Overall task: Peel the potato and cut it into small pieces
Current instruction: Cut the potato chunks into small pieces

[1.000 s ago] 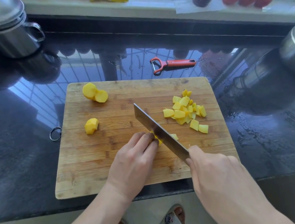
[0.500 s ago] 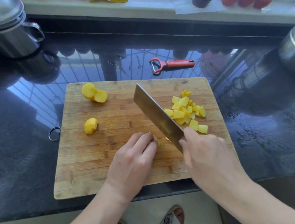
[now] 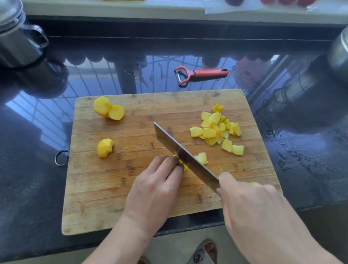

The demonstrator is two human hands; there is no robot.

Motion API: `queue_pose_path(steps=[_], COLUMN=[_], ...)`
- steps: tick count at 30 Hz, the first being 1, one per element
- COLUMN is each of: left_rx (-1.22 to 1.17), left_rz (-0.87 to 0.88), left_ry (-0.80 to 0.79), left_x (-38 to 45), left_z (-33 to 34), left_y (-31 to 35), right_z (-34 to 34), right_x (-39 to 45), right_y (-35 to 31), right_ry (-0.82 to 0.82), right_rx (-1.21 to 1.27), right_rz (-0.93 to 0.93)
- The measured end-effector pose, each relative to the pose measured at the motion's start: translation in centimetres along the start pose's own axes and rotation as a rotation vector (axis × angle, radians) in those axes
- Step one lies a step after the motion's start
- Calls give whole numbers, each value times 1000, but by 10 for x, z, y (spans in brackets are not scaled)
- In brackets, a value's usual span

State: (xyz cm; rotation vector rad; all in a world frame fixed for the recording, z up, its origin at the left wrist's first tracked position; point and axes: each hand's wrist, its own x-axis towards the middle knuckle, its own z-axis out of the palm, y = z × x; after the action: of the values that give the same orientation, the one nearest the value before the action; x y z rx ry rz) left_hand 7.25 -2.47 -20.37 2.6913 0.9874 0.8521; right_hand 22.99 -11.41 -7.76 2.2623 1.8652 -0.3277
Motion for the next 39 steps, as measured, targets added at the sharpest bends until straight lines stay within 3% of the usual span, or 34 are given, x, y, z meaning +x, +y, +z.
queue_pose_path(steps=[8,17,26,34,39], left_rx=[-18,-15,-15,-18,-22], left_rz=[-16,-16,-20,-21,-33], left_ry=[-23,8,4,-10,-10], left_x=[1,2,-1,-1,0], left_z=[-1,0,1,0,-1], left_y=[0,0,0,-1,-1], right_z=[5,3,-1,0,11], right_x=[29,31,6,9,40], right_y=[-12,-8,-3,-7,-19], right_ry=[25,201,1,-29,81], right_rx=[124,178,38,37,120], right_rz=[-71,-42,6,-16,-75])
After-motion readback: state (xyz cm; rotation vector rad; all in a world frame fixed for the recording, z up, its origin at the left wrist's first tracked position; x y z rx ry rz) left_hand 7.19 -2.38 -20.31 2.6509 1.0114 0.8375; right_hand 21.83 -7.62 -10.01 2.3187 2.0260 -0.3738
